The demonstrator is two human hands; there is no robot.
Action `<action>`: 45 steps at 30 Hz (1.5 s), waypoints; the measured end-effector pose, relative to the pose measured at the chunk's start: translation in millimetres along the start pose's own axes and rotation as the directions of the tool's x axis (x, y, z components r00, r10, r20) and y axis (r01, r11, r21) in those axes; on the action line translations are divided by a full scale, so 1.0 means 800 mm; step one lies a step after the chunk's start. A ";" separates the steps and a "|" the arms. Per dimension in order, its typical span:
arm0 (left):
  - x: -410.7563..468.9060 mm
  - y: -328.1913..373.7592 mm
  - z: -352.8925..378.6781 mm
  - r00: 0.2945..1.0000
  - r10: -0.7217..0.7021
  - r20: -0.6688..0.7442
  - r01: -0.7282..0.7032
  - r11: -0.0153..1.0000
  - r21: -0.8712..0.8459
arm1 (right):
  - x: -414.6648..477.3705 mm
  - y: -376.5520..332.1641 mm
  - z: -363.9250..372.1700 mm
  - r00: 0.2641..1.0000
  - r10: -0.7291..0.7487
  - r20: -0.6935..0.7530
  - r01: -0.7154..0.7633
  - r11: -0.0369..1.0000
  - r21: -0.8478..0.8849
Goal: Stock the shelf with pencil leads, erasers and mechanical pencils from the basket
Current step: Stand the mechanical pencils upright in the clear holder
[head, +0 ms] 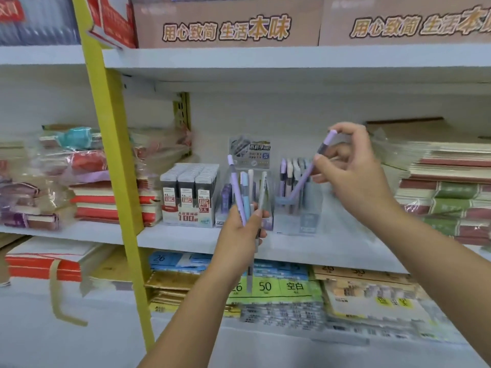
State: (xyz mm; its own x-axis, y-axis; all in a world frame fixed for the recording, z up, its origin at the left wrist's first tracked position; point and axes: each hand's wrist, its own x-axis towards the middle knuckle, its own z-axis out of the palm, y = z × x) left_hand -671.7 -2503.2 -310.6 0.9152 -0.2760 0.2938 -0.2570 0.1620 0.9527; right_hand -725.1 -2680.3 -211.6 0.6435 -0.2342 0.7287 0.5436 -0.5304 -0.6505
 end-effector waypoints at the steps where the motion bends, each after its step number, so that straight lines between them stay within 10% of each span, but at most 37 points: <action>1: 0.005 -0.005 0.001 1.000 0.005 0.000 -0.005 1.000 -0.012 | 0.012 0.001 0.002 1.000 -0.027 0.007 0.027 0.999 -0.045; 20: 0.032 -0.039 -0.003 0.997 0.048 0.053 -0.045 0.997 -0.067 | 0.048 0.056 0.045 0.945 -0.106 0.308 0.260 0.814 -0.519; 45: 0.028 -0.039 -0.011 0.992 0.067 0.106 -0.060 0.996 -0.068 | 0.057 0.076 0.055 0.979 -0.128 0.160 0.204 0.697 -0.688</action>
State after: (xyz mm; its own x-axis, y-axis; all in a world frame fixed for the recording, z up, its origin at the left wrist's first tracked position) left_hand -640.6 -2506.5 -334.5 0.8578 -0.3635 0.3635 -0.2896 0.2425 0.9259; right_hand -638.6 -2687.4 -227.2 0.6463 -0.0308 0.7625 0.1393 -0.9776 -0.1576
